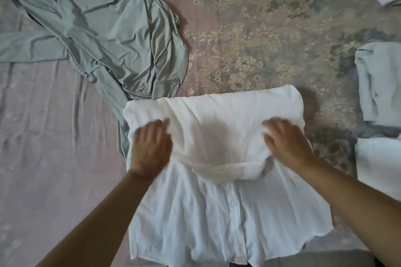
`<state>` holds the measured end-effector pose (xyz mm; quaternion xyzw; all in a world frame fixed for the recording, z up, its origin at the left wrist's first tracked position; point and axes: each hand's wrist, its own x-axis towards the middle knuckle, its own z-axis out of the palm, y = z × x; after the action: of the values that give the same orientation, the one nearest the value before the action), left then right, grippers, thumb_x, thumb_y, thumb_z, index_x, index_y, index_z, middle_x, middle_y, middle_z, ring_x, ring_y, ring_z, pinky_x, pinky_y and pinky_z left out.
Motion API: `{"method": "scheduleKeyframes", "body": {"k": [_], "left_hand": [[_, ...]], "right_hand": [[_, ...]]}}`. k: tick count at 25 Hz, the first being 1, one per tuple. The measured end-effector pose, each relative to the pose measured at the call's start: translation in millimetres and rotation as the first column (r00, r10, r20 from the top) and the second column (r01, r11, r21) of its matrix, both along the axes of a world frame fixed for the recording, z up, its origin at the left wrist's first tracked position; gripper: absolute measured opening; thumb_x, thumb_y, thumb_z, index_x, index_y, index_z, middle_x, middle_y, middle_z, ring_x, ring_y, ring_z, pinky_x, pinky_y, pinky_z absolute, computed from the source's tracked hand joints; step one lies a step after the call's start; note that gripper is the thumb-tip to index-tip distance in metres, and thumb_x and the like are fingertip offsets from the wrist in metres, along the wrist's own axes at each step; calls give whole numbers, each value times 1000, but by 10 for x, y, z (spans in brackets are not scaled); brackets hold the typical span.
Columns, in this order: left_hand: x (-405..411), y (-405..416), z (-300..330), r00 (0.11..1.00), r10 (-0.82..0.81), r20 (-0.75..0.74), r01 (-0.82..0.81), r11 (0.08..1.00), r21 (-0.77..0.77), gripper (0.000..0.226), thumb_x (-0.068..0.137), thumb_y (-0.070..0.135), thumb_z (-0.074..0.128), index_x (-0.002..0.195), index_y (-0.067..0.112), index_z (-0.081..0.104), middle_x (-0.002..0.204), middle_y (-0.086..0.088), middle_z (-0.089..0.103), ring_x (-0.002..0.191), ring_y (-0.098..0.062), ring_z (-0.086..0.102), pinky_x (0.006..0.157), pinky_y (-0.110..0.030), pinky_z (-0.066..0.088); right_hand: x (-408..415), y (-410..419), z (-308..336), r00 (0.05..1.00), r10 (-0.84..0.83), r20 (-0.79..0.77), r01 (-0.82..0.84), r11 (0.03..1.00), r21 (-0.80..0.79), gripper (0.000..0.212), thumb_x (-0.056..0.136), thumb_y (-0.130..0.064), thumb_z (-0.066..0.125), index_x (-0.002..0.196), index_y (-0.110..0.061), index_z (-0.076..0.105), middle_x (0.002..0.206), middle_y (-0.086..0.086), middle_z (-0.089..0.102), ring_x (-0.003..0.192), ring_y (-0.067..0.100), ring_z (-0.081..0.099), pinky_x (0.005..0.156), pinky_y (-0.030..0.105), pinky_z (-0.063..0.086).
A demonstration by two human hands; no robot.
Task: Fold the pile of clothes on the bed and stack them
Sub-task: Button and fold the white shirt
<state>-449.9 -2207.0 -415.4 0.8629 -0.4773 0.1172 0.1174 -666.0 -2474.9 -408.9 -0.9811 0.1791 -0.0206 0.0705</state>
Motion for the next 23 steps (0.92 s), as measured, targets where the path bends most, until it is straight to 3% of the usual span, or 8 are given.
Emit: {"method": "scheduleKeyframes", "body": {"k": [2,4,6,8,11,15,19,23], "left_hand": [[271,-69,97,895,434,-102,-435,900,6,45,96,29,46,130,0,47,121,-23,56,107,-40,53,89,-45,35],[444,-143,169,633,657,-409,-662,734,153,59,95,39,49,139,0,37,136,-22,45,123,-39,43,101,-47,29],[547,-170,198,322,677,-661,-778,588,223,62,92,46,54,134,2,40,130,-17,50,120,-35,47,99,-42,35],[629,-143,176,154,568,-808,-828,521,208,42,89,44,59,102,4,56,93,-9,60,94,-29,56,77,-34,44],[738,-77,202,75,454,-888,-830,521,197,39,87,38,64,66,9,50,64,-2,46,68,-20,46,57,-28,35],[731,19,185,75,312,-947,-837,535,110,22,83,24,70,75,5,60,69,-2,53,63,-14,48,57,-26,41],[668,95,94,33,516,-856,-757,572,316,23,82,18,70,70,4,57,57,-1,43,52,-16,40,43,-23,32],[751,80,101,36,623,-781,-702,572,424,34,83,21,68,57,12,48,55,-2,42,55,-19,44,46,-22,35]], "right_hand": [[138,-316,-32,883,-467,-42,468,882,46,33,88,-21,53,114,0,53,110,29,56,98,46,55,80,50,46],[228,-540,-54,668,-717,-201,744,634,209,44,91,-27,56,123,1,49,123,29,51,114,45,47,93,49,40],[286,-640,-58,577,-765,-285,805,475,356,52,90,-37,57,126,0,47,127,26,52,117,42,48,96,47,40],[311,-729,-27,561,-777,-286,787,394,475,57,87,-45,59,124,-2,51,124,23,56,114,40,53,95,45,41],[385,-837,13,580,-762,-289,761,380,525,61,78,-62,56,112,-12,62,109,16,65,102,35,60,93,43,45],[473,-923,0,617,-716,-326,709,327,624,52,75,-50,73,98,-4,64,83,12,61,87,24,59,68,31,42],[394,-926,-25,534,-739,-411,742,176,647,49,84,-27,71,119,4,58,110,14,60,83,27,57,69,26,49],[356,-984,-54,562,-705,-434,740,193,645,41,85,-16,69,120,4,59,108,19,62,86,25,56,76,35,42]]}}
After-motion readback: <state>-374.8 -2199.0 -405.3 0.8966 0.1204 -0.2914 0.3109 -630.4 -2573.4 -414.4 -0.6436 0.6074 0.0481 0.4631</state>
